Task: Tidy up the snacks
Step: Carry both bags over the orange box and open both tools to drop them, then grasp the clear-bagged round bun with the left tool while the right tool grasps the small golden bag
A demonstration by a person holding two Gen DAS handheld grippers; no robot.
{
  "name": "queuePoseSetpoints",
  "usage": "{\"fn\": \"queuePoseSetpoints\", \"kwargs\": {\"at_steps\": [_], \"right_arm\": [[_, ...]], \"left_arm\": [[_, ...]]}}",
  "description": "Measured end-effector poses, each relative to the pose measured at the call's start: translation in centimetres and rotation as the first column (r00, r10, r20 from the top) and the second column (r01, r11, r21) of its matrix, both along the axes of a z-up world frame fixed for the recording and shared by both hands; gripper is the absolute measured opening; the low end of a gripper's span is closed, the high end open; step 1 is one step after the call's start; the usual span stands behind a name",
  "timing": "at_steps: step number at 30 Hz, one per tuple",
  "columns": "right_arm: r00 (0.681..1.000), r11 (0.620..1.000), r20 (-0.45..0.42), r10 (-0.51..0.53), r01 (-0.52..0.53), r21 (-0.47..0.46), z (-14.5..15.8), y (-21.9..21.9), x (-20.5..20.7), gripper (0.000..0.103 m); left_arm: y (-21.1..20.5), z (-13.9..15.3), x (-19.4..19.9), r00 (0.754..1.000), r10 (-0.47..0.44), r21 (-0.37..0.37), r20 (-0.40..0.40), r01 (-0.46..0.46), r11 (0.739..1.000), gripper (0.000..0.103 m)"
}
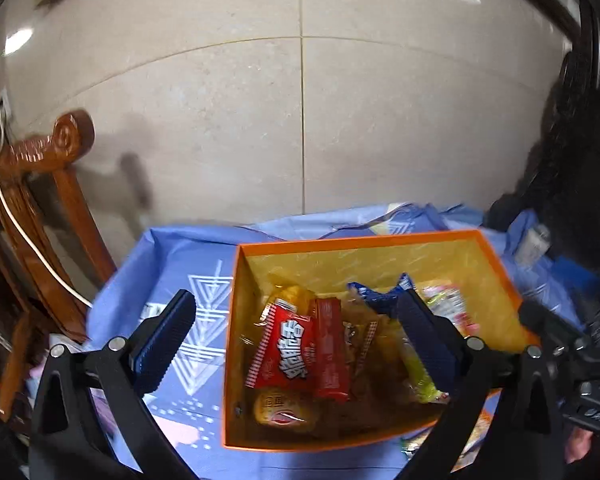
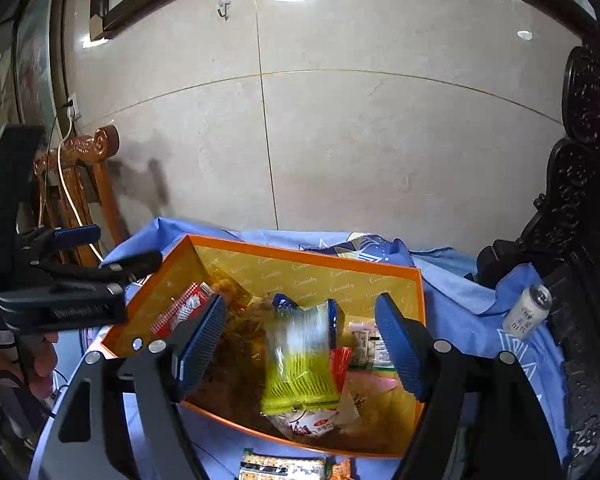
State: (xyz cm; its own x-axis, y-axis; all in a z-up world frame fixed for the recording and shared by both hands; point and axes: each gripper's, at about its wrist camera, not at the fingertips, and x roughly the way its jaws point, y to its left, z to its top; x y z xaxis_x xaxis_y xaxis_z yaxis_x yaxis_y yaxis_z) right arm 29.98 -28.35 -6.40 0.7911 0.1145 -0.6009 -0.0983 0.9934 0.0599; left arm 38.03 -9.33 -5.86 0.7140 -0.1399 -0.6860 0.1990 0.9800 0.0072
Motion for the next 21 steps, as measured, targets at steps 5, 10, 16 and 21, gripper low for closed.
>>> {"fn": "queuePoseSetpoints", "kwargs": {"at_steps": [5, 10, 16, 21], "right_arm": [[0.999, 1.000, -0.029, -0.019, 0.019, 0.005, -1.0, -0.7, -1.6, 0.077], [0.996, 0.999, -0.078, -0.044, 0.045, 0.007, -2.9, -1.8, -4.7, 0.077], [0.987, 0.999, -0.154, -0.040, 0.040, -0.004, -6.4, -2.6, -9.4, 0.080], [0.968, 1.000, -0.250, -0.014, 0.009, -0.019, -11.4, -2.6, -12.4, 0.087]], "left_arm": [[1.5, -0.4, -1.1, 0.999, 0.011, -0.029, -0.040, -0.012, 1.000, 0.099], [3.2, -1.0, -3.6, 0.998, 0.027, -0.065, -0.062, -0.031, 0.997, 0.099], [4.8, -2.1, -7.4, 0.999, -0.003, -0.051, -0.049, 0.000, 0.999, 0.099], [7.3, -3.5, -10.4, 0.997, 0.008, -0.028, -0.074, -0.010, 1.000, 0.099]]}}
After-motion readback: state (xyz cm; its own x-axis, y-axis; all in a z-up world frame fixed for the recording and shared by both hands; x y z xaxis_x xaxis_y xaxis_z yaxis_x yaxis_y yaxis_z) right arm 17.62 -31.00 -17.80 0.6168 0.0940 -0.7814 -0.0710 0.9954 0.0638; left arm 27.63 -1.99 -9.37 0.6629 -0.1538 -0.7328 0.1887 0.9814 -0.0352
